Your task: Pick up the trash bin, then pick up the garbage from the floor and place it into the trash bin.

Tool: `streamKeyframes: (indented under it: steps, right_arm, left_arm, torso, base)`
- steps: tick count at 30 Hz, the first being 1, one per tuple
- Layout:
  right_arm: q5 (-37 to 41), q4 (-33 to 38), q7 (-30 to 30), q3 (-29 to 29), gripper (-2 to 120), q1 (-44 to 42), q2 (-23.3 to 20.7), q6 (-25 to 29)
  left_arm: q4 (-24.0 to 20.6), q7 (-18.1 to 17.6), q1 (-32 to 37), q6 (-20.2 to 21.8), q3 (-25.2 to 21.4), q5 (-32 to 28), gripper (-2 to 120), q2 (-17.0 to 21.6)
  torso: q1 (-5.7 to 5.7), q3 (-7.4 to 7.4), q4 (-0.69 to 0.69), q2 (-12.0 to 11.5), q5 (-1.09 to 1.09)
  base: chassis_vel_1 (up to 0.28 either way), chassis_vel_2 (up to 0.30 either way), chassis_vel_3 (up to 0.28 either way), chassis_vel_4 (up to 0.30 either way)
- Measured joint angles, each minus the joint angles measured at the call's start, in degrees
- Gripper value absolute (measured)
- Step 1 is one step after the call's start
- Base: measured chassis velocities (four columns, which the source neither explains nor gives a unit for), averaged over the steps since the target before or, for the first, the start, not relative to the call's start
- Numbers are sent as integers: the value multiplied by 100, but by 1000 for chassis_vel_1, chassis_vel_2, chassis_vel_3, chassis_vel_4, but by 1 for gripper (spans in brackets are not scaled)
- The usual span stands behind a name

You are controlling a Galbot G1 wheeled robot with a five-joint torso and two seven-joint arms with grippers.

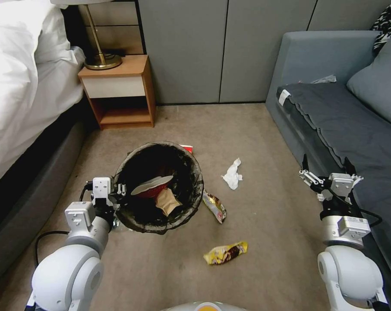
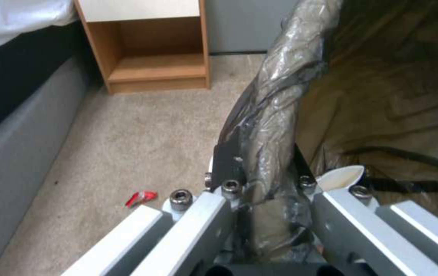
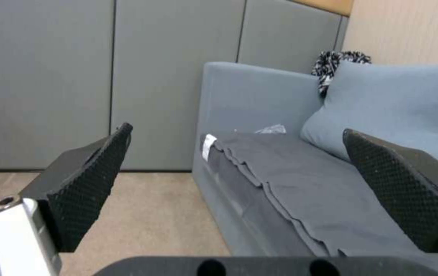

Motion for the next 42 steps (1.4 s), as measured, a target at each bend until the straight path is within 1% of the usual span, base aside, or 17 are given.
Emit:
streamKeyframes:
  steps: [7,10,11,14,18,21,22,24,26,28,29,33,35,36,38,40,42]
  right_arm:
    - [170,157,261,-154,100,-40,-271,-548]
    - [295,173,554,-351,100,73,-568,-1197]
    - [295,173,554,-351,100,73,-568,-1197]
    - [1054,167,687,-589,100,361,-1001,-2158]
    - [1537,84,695,-703,100,520,-1249,-2580]
    - [2765,-250,637,-976,100,944,-2077,-3670]
    - [2765,-250,637,-976,100,944,-2077,-3670]
    - [3490,-509,508,-1202,100,1294,-2530,-4284]
    - [3741,-641,461,-1306,100,1417,-2652,-4349]
    - [4253,-1134,372,-1698,100,1771,-2843,-4433]
    - [4590,-1395,443,-1957,100,1950,-2845,-4435]
    - [4754,-1861,568,-2412,100,2208,-2663,-4433]
    - [4778,-2222,646,-2717,100,2329,-2343,-4424]
    - [4778,-2222,646,-2717,100,2329,-2343,-4424]
    - [4696,-2604,696,-2936,100,2390,-1870,-4408]
    - [4695,-2682,714,-2960,100,2395,-1759,-4405]
    - [4764,-2920,798,-2992,100,2394,-1409,-4394]
  left_arm:
    - [-1,-2,-14,-1,22,0,0,6]
    - [4,-2,-21,-1,30,-1,0,11]
    - [4,-2,-21,-1,30,-1,0,11]
    - [6,-2,-22,-1,23,-1,0,9]
    - [6,-3,-20,-1,3,-1,0,3]
    - [6,-6,-19,1,-33,-1,0,0]
    - [6,-6,-19,1,-33,-1,0,0]
    - [6,-3,-39,5,-37,1,0,-4]
    - [6,-2,-49,6,-37,2,0,-6]
    - [14,-3,-60,8,-37,9,0,-16]
    - [27,-3,-56,8,-38,15,0,-22]
    - [54,-2,-39,6,-46,36,0,-36]
    - [65,-1,-27,5,-48,59,0,-39]
    - [65,-1,-27,5,-48,59,0,-39]
    - [68,7,-20,4,-53,68,0,-31]
    - [69,7,-20,5,-55,68,0,-27]
    - [78,20,-16,4,-67,68,0,-9]
  torso:
    - [0,-1,0,0,0]
    - [-1,-1,0,0,1]
    - [-1,-1,0,0,1]
    - [0,-1,1,0,1]
    - [0,-1,1,0,0]
    - [0,-1,0,0,1]
    - [0,-1,0,0,1]
    - [-1,0,0,0,0]
    - [0,-1,0,1,1]
    - [0,-1,1,0,-1]
    - [0,0,1,0,1]
    - [0,0,1,0,-1]
    - [0,0,1,0,-1]
    - [0,0,1,0,-1]
    - [0,0,1,0,0]
    - [0,0,1,0,0]
    - [0,0,1,0,-1]
  base:
    - [-4,6,11,-2]
    - [0,0,0,0]
    - [0,0,0,0]
    - [0,0,0,0]
    - [0,0,0,0]
    - [0,0,0,0]
    - [0,0,0,0]
    - [0,0,0,0]
    - [0,0,0,0]
    - [0,0,0,0]
    - [0,0,0,0]
    - [0,0,0,0]
    - [0,0,0,0]
    - [0,0,0,0]
    - [0,0,0,0]
    - [0,0,0,0]
    - [0,0,0,0]
